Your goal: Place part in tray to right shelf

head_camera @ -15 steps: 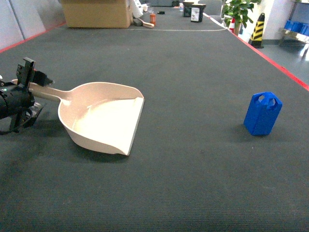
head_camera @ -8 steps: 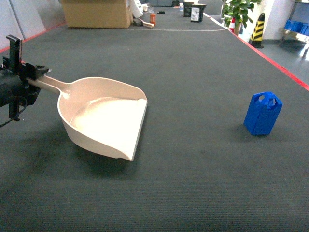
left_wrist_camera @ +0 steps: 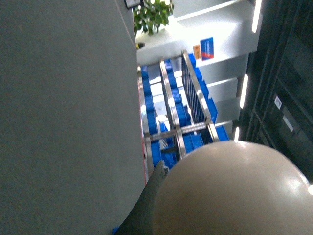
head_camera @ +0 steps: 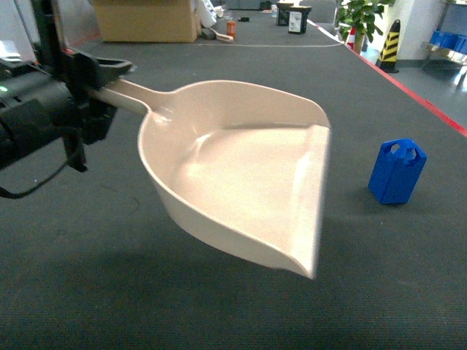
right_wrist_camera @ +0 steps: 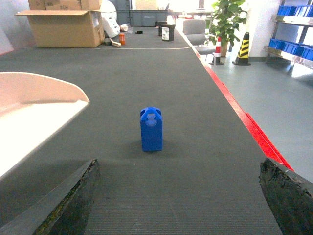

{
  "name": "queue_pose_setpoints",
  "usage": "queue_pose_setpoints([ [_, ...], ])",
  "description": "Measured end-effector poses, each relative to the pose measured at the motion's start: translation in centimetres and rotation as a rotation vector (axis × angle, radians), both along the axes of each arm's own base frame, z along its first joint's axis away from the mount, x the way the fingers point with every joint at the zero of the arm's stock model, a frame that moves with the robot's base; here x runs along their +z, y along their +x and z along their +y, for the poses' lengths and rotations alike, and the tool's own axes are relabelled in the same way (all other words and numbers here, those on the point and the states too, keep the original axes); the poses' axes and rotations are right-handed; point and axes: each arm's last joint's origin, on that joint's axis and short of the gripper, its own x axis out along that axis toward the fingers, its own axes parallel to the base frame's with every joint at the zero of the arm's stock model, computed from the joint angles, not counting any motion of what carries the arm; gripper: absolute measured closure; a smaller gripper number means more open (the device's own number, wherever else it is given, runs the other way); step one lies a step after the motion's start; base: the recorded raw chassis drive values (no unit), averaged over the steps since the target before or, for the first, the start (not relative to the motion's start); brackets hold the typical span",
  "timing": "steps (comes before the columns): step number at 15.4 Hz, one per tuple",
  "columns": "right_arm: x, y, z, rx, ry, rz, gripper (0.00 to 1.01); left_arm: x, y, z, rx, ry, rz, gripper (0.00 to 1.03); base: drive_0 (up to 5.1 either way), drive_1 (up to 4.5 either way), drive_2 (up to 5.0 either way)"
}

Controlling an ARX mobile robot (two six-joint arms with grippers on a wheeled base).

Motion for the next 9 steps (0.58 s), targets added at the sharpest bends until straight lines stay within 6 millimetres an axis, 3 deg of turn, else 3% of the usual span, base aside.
queue_pose_setpoints([
  [4,0.0,0.0,0.0,0.000,0.000,0.000,0.03,-0.6,-1.3,-4.0,-0.097,-0.118,0.077,0.89,0.0,0.00,0.0],
  [6,0.0,0.0,0.0,0.000,0.000,0.000,0.03,-1.7,-2.3,-3.8,-0.098,-0.195,0.170,0.89,0.0,0.00,0.0],
  [9,0.0,0.0,0.0,0.000,0.000,0.000,0.03,-1.9,-2.4,-3.5,-0.099,-0.223,0.191,0.89,0.0,0.00,0.0],
])
